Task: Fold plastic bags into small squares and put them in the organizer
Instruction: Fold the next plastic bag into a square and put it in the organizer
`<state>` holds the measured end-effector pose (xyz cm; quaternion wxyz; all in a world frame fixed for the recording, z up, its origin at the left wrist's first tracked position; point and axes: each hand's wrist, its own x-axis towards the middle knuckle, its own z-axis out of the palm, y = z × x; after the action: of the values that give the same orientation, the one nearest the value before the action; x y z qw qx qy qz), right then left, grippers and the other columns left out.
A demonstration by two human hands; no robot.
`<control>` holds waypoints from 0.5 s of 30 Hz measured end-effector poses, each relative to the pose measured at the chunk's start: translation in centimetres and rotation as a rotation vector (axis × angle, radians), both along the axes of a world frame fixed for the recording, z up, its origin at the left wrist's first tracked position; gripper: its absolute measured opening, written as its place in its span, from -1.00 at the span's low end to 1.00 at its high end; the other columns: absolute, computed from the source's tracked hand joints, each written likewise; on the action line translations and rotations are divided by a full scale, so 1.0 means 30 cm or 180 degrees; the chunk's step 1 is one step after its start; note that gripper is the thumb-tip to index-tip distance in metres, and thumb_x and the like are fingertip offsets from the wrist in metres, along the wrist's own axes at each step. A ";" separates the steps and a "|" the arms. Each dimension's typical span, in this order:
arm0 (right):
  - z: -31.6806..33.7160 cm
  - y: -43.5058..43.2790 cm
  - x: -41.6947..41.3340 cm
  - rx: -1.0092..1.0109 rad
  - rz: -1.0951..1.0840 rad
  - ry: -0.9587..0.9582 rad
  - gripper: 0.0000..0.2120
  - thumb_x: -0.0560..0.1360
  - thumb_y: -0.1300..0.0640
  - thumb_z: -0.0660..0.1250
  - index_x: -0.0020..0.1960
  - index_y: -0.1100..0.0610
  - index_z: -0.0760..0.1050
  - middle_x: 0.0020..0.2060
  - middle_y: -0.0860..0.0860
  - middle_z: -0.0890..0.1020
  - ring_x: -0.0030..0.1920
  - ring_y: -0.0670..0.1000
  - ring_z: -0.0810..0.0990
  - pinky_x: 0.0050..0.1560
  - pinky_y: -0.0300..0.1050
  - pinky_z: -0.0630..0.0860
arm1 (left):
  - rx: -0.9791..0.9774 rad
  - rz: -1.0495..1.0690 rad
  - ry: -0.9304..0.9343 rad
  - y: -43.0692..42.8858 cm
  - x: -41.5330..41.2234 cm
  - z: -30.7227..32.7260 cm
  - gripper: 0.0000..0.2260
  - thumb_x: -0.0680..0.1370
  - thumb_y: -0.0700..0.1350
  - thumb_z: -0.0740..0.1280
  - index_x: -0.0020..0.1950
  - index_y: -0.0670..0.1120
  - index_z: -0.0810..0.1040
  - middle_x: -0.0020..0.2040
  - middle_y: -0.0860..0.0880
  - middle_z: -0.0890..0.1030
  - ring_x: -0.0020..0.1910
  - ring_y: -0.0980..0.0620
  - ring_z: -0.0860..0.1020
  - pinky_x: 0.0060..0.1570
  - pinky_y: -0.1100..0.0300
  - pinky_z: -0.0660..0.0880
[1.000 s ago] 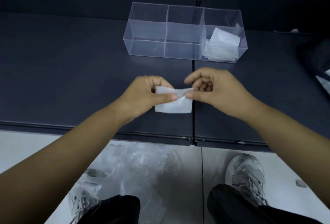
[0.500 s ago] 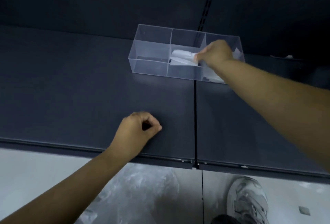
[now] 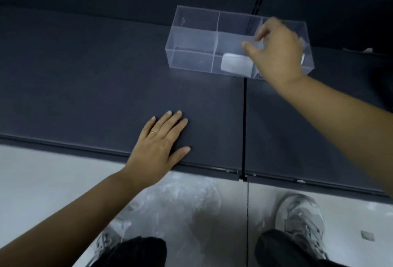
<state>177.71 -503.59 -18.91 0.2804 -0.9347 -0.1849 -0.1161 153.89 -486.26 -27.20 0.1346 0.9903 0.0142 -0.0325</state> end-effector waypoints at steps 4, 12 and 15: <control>-0.088 -0.057 -0.457 0.0057 0.1934 0.0260 -0.79 0.49 -0.08 0.27 -0.17 0.04 0.52 -0.27 -0.11 0.51 -0.29 -0.16 0.41 -0.24 -0.18 0.39 | 0.0452 -0.0098 0.0216 0.039 -0.039 -0.014 -0.38 0.59 0.25 -0.15 0.55 -0.06 0.11 0.56 -0.02 0.10 0.54 0.00 0.03 0.50 -0.07 0.01; -0.392 -0.112 -0.865 -0.0864 0.2335 0.3429 -0.35 0.36 -0.28 0.42 0.33 -0.02 0.35 0.17 -0.16 0.47 0.09 -0.16 0.48 0.01 -0.33 0.39 | 0.0533 -0.0132 0.0181 0.048 -0.049 -0.035 -0.38 0.60 0.25 -0.15 0.57 -0.06 0.06 0.57 -0.03 0.08 0.55 0.00 0.00 0.51 -0.07 -0.04; -0.392 -0.080 -0.832 -0.0646 0.2279 0.3411 -0.84 0.44 0.04 0.46 -0.07 0.11 0.60 -0.25 -0.16 0.56 -0.28 -0.24 0.51 -0.27 -0.47 0.35 | 0.0514 -0.0113 0.0170 0.050 -0.051 -0.040 -0.37 0.59 0.27 -0.17 0.57 -0.05 0.02 0.58 -0.01 0.04 0.55 0.02 -0.04 0.51 -0.05 -0.08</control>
<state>152.76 -505.99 -30.67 0.2655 -0.7656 -0.3294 0.4847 152.36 -484.77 -28.40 0.0533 0.9968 0.0028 -0.0601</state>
